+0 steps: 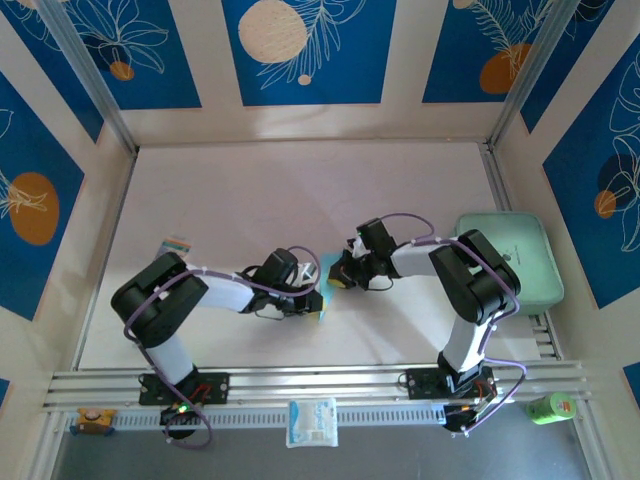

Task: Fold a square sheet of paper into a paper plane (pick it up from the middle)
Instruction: Fold the wing for the fifth time at the center of the table.

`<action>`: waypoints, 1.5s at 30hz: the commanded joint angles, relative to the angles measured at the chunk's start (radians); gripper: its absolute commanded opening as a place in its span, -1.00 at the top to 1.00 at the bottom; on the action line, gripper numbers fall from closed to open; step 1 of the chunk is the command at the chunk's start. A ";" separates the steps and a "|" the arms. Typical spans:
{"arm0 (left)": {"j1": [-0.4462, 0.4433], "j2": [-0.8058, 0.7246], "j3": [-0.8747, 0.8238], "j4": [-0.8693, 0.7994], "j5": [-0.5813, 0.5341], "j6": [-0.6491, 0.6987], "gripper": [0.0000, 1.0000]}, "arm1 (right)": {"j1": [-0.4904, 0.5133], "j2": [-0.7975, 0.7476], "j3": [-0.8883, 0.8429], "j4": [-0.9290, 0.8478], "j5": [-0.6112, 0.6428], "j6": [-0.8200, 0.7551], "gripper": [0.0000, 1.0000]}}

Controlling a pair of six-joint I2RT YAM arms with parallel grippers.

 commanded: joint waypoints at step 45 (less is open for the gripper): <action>-0.038 -0.088 -0.096 -0.239 0.060 0.063 0.82 | 0.021 0.025 0.003 -0.170 0.179 -0.019 0.85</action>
